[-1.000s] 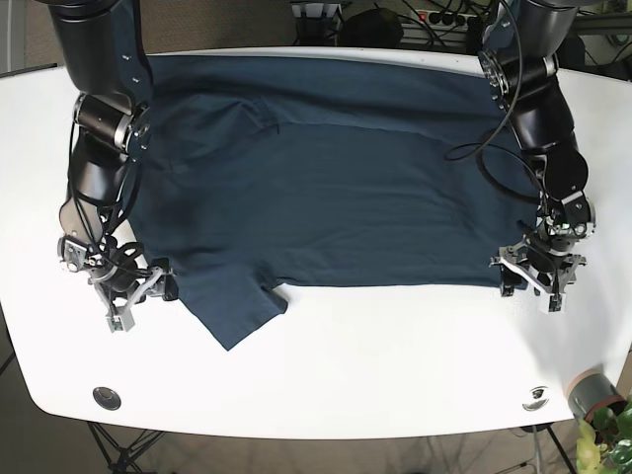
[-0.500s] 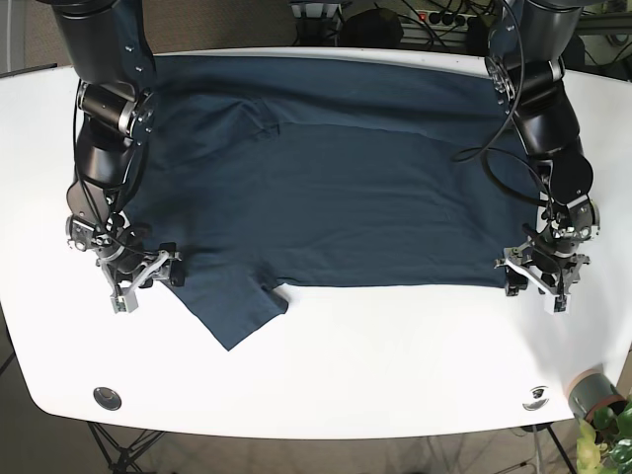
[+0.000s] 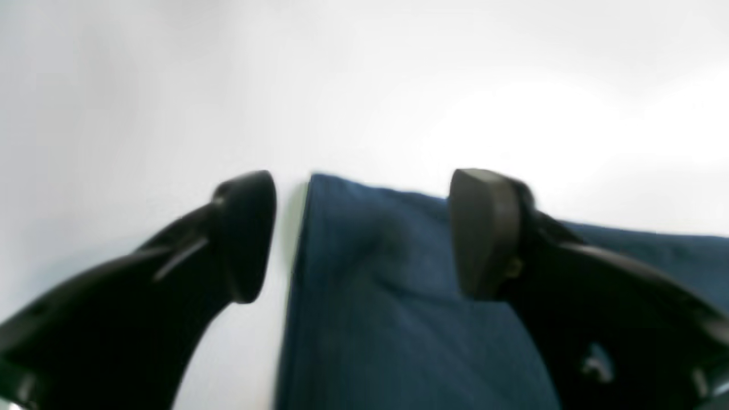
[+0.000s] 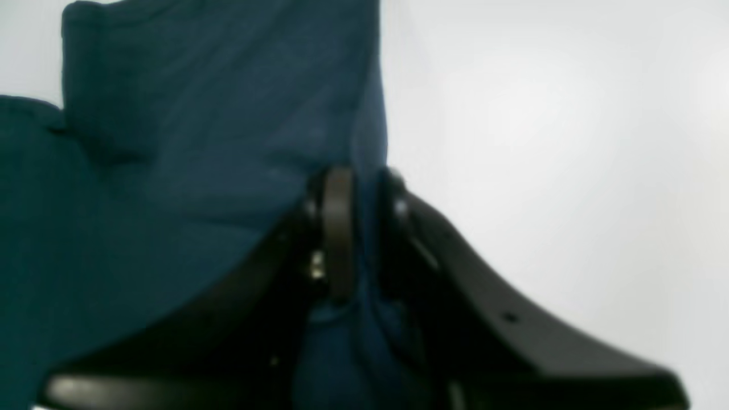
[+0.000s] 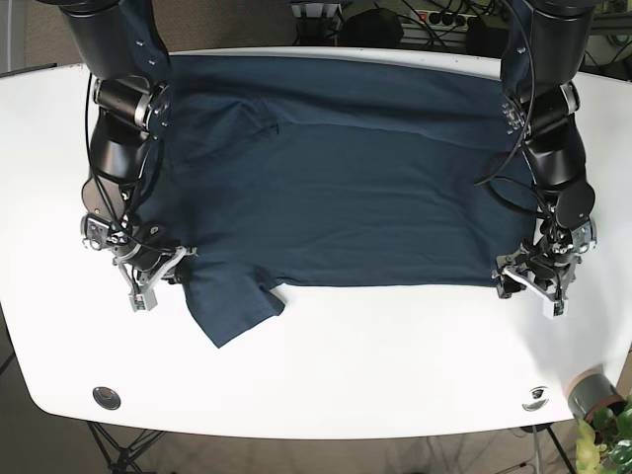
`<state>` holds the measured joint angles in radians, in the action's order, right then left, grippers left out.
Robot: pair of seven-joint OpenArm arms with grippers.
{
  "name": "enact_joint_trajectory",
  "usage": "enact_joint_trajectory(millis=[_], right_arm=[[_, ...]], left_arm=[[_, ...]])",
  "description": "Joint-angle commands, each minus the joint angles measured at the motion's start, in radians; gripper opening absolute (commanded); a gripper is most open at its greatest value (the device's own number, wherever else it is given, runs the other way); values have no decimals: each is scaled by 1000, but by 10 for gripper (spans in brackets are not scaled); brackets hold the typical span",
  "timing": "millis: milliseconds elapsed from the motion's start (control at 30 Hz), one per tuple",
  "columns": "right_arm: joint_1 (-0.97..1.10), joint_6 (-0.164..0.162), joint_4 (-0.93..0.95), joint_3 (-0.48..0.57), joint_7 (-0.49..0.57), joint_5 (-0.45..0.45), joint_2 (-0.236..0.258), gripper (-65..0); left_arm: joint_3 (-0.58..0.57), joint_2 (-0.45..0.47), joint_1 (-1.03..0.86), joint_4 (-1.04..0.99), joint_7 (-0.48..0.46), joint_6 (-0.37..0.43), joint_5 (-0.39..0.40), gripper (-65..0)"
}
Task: Fold the T-shirt properly
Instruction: 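Release the edge and move both grippers to the opposite shirt edge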
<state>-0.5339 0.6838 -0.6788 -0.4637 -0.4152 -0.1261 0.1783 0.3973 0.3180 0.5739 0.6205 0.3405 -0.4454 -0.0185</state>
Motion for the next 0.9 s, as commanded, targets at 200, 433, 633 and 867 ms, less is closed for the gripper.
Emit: enact_joint_trajectory(millis=[200, 433, 633, 867], right_arm=[[-19, 4, -9, 1, -54, -2, 5, -590], [-19, 4, -9, 1, -55, -2, 5, -590], [-19, 4, -11, 1, -55, -2, 5, -591], [-4, 4, -12, -4, -52, -1, 3, -591]], left_arm=[[-1, 11, 16, 16, -25, -5, 13, -168], [1, 19, -13, 16, -25, -5, 13, -169], [-1, 37, -24, -40, -27, -5, 12, -168], [-21, 30, -19, -110, -31, -11, 19, -174]])
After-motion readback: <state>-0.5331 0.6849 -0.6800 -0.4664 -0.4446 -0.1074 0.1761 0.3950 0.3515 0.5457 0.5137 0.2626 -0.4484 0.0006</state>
